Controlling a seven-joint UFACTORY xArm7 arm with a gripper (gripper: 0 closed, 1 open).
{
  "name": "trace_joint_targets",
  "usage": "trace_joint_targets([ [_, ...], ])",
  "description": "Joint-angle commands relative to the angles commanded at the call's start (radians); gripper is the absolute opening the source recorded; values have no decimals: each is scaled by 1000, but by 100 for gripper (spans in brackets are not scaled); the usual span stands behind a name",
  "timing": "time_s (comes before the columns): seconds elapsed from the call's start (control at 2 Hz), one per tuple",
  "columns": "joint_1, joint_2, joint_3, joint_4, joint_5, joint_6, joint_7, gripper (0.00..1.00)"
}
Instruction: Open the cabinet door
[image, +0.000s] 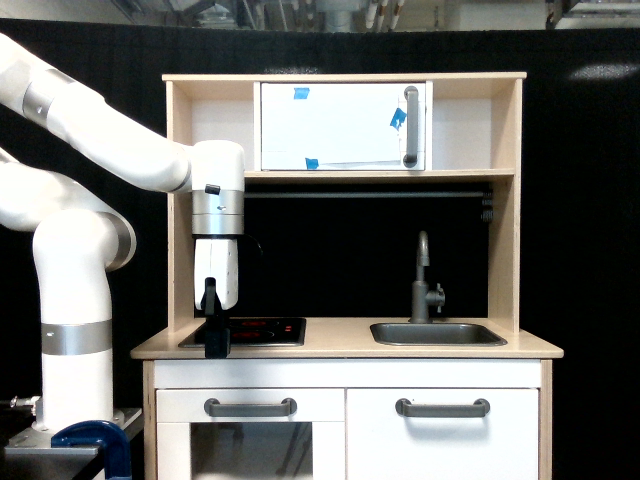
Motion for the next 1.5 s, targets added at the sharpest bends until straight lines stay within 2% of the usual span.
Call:
trace_joint_targets([
  [0.5,-12,95,-39,38,-2,-19,-33,100],
  [1.0,-21,83,-131,39,10,-61,-113,100],
  [1.5,-4,199,-246,85,63,-142,-205,100],
])
